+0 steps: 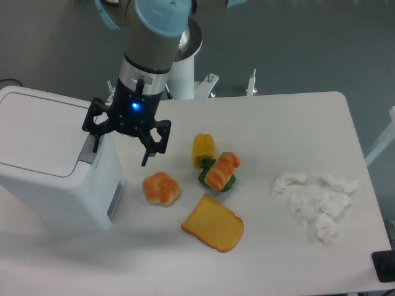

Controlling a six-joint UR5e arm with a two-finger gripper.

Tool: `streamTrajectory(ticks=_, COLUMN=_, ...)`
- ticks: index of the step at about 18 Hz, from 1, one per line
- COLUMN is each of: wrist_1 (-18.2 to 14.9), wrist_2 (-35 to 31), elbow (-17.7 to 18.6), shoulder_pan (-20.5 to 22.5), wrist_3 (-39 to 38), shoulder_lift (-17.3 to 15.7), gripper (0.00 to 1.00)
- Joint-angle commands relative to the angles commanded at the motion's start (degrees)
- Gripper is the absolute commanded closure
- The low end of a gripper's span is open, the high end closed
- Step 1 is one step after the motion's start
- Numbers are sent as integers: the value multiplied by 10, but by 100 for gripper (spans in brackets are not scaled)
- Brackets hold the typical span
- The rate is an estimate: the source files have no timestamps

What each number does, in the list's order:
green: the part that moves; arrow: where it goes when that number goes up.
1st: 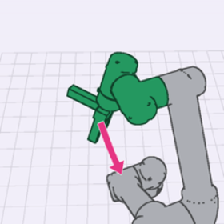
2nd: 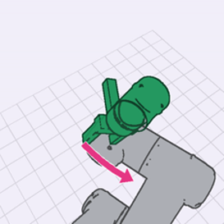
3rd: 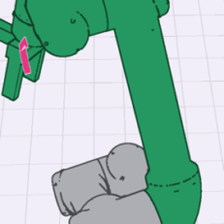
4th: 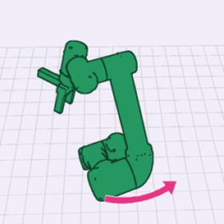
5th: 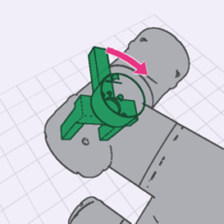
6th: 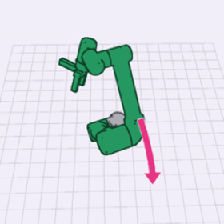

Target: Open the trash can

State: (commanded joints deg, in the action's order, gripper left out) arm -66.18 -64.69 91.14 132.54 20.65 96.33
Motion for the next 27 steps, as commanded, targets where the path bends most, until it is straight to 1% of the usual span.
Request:
streamTrajectory(ticks=11, wrist_1=0, wrist_2=-2, elbow=2, shoulder_pan=-1, wrist_3=0, shoulder_lift=4, gripper=0)
streamTrajectory(ticks=20, wrist_1=1, wrist_2=4, elbow=-3, shoulder_pan=3, wrist_3=1, shoulder_lift=-2, gripper=0)
streamTrajectory(ticks=23, wrist_1=5, wrist_2=3, elbow=-13, shoulder_pan=10, wrist_3=1, shoulder_lift=-2, gripper=0)
streamTrajectory(ticks=25, wrist_1=6, wrist_2=2, elbow=-24, shoulder_pan=28, wrist_3=8, shoulder_lift=-1, gripper=0)
streamTrajectory(ticks=27, wrist_1=13, wrist_2=2, elbow=-25, shoulder_pan=47, wrist_3=14, shoulder_lift=-2, gripper=0)
